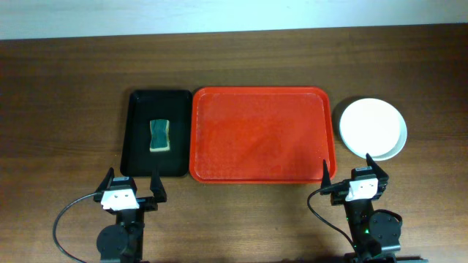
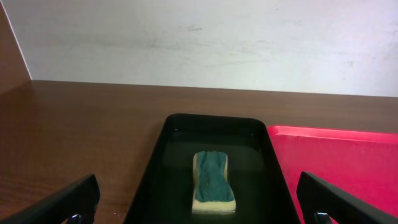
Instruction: Clean dirty plates on tray and stack at the side
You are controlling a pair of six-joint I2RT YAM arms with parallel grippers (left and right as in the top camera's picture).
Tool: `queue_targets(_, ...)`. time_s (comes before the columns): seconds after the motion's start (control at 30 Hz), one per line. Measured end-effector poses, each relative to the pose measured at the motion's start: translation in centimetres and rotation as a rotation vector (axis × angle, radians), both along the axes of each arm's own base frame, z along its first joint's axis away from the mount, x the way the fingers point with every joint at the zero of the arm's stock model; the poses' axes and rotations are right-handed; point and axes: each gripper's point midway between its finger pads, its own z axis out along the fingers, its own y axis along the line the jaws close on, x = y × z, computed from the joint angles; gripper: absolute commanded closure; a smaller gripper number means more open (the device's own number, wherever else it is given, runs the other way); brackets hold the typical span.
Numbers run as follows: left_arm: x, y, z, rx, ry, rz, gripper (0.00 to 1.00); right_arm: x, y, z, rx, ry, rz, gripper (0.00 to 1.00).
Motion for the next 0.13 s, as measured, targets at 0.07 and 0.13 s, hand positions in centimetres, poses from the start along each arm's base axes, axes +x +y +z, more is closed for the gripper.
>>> queue_targets(0.07,0.0,0.0,0.0,0.0,0.0,0.0,0.01,0.0,0.0,0.0,0.0,0.0,0.0,0.01)
queue_targets(0.13,0.0,0.0,0.0,0.0,0.0,0.0,0.01,0.0,-0.01,0.0,0.0,0.0,0.0,0.01)
